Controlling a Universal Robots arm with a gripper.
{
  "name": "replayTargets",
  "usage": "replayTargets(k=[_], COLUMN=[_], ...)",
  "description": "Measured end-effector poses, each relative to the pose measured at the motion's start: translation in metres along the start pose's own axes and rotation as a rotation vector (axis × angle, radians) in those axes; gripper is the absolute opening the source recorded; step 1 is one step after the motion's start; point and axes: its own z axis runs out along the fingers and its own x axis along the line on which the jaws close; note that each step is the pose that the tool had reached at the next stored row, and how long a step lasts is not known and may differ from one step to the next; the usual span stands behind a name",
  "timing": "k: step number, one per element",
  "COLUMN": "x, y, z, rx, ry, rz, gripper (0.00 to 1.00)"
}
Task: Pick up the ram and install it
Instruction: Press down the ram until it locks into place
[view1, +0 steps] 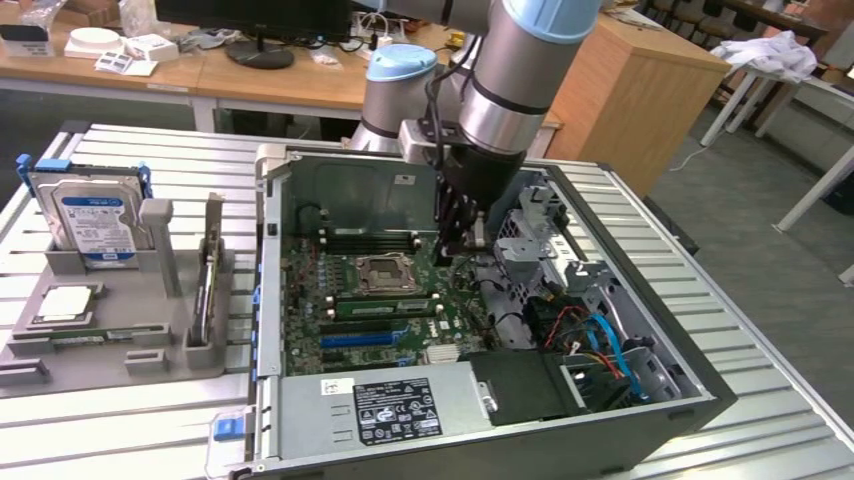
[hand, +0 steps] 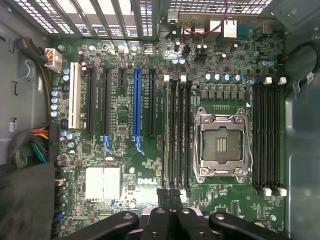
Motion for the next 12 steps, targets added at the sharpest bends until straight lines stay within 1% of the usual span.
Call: replayTargets(k=[7,12], x=[0.0001,0.0002], y=[-0.0002,-0.0004], z=[0.0038,0.0093], rx=[0.0000,0.0000], ry=[0.0000,-0.0001], rz=[0.000,0.000], gripper=[0.11,0.11])
